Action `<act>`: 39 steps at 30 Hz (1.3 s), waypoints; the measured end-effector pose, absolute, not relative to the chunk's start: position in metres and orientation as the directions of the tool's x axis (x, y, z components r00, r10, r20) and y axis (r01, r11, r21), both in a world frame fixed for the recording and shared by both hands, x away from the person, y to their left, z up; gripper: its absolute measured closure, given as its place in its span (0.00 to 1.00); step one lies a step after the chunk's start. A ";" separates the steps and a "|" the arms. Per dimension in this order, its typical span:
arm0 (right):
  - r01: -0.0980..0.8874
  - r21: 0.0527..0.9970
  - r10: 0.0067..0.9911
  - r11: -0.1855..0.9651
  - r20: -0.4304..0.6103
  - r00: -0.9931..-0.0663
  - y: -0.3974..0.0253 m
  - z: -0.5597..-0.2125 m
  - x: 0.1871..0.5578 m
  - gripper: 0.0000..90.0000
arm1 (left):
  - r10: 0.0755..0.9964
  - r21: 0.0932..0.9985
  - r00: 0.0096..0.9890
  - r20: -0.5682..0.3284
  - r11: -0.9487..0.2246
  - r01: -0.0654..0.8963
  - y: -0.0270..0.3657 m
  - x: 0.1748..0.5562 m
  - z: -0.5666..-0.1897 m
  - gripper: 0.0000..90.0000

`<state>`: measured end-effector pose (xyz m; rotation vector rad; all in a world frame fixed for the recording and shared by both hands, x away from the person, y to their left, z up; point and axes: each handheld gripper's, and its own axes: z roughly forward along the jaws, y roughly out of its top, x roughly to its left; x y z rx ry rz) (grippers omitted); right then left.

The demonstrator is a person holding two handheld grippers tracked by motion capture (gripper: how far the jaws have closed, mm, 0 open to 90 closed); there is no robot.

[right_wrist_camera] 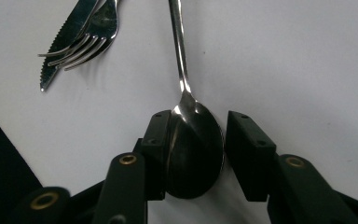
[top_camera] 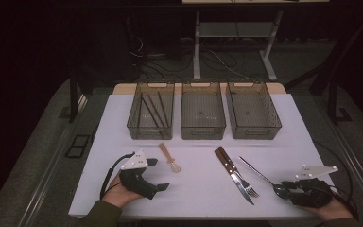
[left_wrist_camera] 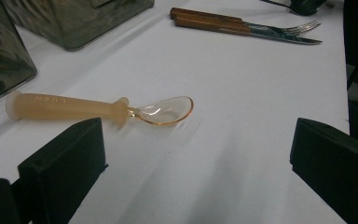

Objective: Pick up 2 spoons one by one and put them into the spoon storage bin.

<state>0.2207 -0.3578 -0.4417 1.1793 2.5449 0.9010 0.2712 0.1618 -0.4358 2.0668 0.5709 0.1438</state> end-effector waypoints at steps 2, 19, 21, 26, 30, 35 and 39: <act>0.622 0.603 0.741 0.499 0.074 -0.667 -0.358 -0.442 0.220 0.72 | 0.451 0.833 0.884 -0.123 -0.438 0.339 0.162 0.271 -0.436 0.03; 0.613 0.617 0.736 0.493 0.080 -0.672 -0.360 -0.437 0.219 0.90 | 0.455 0.835 0.882 -0.122 -0.433 0.339 0.162 0.271 -0.435 0.03; 0.614 0.624 0.737 0.482 0.090 -0.670 -0.360 -0.436 0.218 0.92 | 0.455 0.835 0.882 -0.123 -0.433 0.340 0.162 0.271 -0.436 0.03; 0.611 0.641 0.718 0.464 0.132 -0.683 -0.361 -0.432 0.218 0.98 | 0.455 0.835 0.882 -0.122 -0.433 0.339 0.162 0.271 -0.435 0.03; 0.614 0.643 0.723 0.458 0.133 -0.678 -0.360 -0.432 0.218 0.98 | 0.455 0.837 0.882 -0.124 -0.430 0.339 0.162 0.271 -0.435 0.03; 0.623 0.643 0.730 0.445 0.142 -0.668 -0.360 -0.431 0.219 0.98 | 0.452 0.834 0.883 -0.123 -0.435 0.339 0.162 0.271 -0.436 0.03; 0.623 0.654 0.743 0.428 0.138 -0.655 -0.362 -0.428 0.220 0.98 | 0.453 0.835 0.883 -0.123 -0.434 0.339 0.162 0.271 -0.436 0.03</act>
